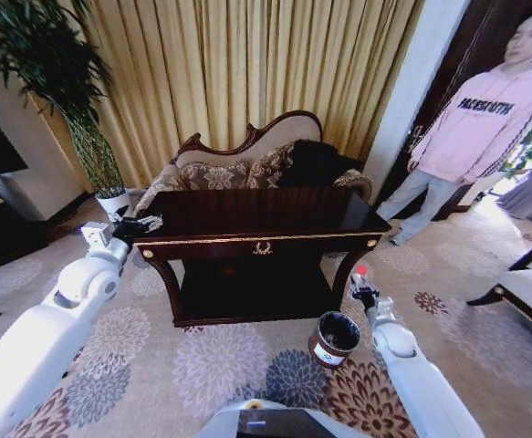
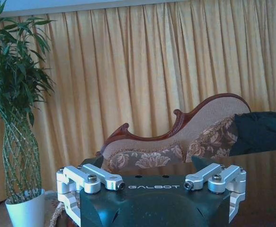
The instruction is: Move to the front of the table and place the trash on the table into the trash bin.
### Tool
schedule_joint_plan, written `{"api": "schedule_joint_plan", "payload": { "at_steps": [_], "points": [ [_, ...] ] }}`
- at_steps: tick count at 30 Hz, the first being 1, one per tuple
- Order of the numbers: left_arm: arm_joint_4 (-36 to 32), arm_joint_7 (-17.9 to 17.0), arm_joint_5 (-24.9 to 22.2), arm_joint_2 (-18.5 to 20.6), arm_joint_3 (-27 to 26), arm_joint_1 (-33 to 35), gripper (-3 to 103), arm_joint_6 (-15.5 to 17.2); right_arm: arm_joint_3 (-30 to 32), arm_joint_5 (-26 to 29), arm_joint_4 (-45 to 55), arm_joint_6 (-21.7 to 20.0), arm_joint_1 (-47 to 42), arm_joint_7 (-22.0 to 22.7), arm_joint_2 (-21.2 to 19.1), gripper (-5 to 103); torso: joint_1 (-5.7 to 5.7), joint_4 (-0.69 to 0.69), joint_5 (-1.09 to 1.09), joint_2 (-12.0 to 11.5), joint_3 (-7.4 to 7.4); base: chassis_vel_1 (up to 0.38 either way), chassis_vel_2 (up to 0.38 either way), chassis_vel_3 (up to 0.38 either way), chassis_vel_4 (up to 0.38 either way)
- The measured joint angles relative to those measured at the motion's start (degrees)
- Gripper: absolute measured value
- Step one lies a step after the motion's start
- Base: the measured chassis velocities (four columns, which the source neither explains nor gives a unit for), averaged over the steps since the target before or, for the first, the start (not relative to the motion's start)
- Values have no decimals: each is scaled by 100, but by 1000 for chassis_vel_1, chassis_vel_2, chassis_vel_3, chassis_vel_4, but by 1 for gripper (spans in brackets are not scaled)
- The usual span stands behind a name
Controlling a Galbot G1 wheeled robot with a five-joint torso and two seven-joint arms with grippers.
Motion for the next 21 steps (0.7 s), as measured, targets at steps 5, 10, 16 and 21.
{"api": "schedule_joint_plan", "payload": {
  "at_steps": [5,10,16,21],
  "points": [
    [-19,-39,-51,86,5,13,100,-1,94,-541,-745,396,76,-46,254,21,0,-1,0,0,0,0,0,0,0],
    [-12,-51,-58,99,69,-17,100,-1,113,-619,-883,480,21,-45,370,36,0,-1,0,0,0,0,0,0,0],
    [1,-52,-59,98,108,-33,100,0,113,-659,-948,535,53,-10,440,57,0,0,-1,0,0,0,0,0,0],
    [25,-48,-60,90,116,-68,100,1,54,-662,-843,530,62,1,495,74,0,-1,-1,0,0,0,0,0,0]
  ]
}}
